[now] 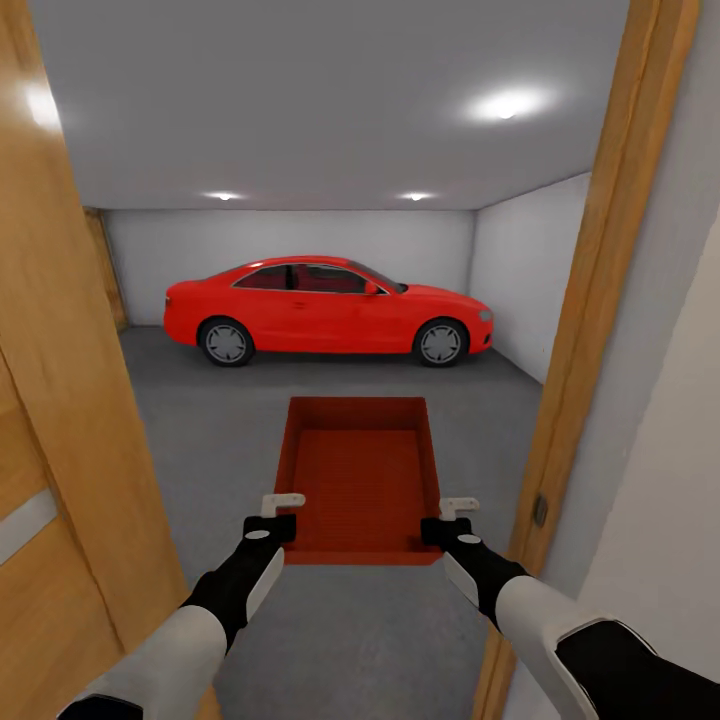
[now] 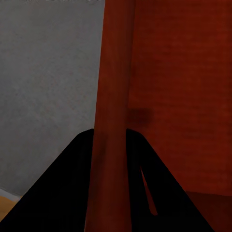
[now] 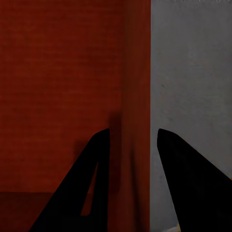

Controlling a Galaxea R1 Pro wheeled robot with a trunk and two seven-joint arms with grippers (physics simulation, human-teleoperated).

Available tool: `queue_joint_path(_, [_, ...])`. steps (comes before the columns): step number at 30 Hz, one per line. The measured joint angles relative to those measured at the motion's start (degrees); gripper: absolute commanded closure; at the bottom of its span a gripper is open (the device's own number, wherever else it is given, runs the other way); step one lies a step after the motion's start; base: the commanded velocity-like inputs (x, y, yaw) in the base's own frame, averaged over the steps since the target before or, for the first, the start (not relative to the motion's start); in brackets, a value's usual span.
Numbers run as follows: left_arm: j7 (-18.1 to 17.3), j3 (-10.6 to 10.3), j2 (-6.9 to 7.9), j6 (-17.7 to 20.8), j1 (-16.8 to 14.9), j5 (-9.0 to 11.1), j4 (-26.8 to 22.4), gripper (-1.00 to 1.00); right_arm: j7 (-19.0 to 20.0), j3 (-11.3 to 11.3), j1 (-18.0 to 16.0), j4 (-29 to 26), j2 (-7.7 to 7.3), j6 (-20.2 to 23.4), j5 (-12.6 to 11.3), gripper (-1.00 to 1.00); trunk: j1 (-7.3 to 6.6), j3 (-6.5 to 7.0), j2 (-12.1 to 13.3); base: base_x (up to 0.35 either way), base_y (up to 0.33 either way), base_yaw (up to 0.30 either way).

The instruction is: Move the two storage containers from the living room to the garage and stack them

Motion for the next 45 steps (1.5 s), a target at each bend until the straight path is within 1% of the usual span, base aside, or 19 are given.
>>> queue_joint_path(22, [0.0, 0.0, -0.03, 0.0, 0.0, 0.0, 0.1, 1.0, 0.0, 0.0, 0.0, 0.0, -0.01, 0.1, 0.0, 1.0, 0.0, 0.0, 0.0, 0.306, 0.0, 0.0])
queue_joint_path(23, [0.2, -0.5, 0.23, -0.5, 0.0, 1.3, 0.2, 1.0, 0.0, 0.5, 0.0, -0.2, -0.02, 0.0, 0.0, 1.0, 0.08, 0.0, 0.1, 0.0, 0.0, 0.0])
queue_joint_path(24, [0.3, -1.6, 0.48, -0.7, 0.0, 2.3, 0.4, 1.0, 0.0, 0.6, 0.0, 0.0, 0.0, 0.0, 0.0, 1.0, 0.04, -0.01, 0.0, 0.0, 0.0, 0.0])
queue_joint_path(27, [0.8, -3.8, 1.22, -0.5, 0.0, 5.0, 0.3, 1.0, -0.1, 0.3, 0.0, 0.3, 0.23, 0.0, 0.2, 1.0, 0.03, 0.0, 0.0, 0.0, 0.0, 0.0])
queue_joint_path(30, [1.1, -4.1, 1.06, -0.5, 0.0, 5.5, 0.6, 1.0, 0.0, 0.7, 0.0, 0.4, 0.05, 0.1, -0.1, 1.0, 0.03, 0.0, 0.0, 0.0, 0.0, 0.0])
queue_joint_path(35, [2.4, -6.0, 1.18, -0.5, 0.0, 7.4, 0.5, 1.0, -0.1, 1.1, 0.0, 0.5, -0.07, 0.2, -0.4, 1.0, 0.04, 0.0, 0.0, 0.008, 0.0, 0.0])
queue_joint_path(39, [2.8, -7.2, 1.43, -0.5, 0.0, 8.4, 0.2, 1.0, -0.1, 1.2, 0.0, 0.4, -0.09, 0.2, -0.5, 1.0, 0.01, -0.01, 0.0, 0.2, 0.0, 0.0])
queue_joint_path(45, [2.8, -7.5, 1.51, -0.6, 0.0, 8.6, 0.3, 1.0, -0.1, 1.2, 0.0, 0.5, -0.1, 0.2, -0.5, 1.0, 0.0, -0.01, 0.0, 0.303, 0.0, 0.0])
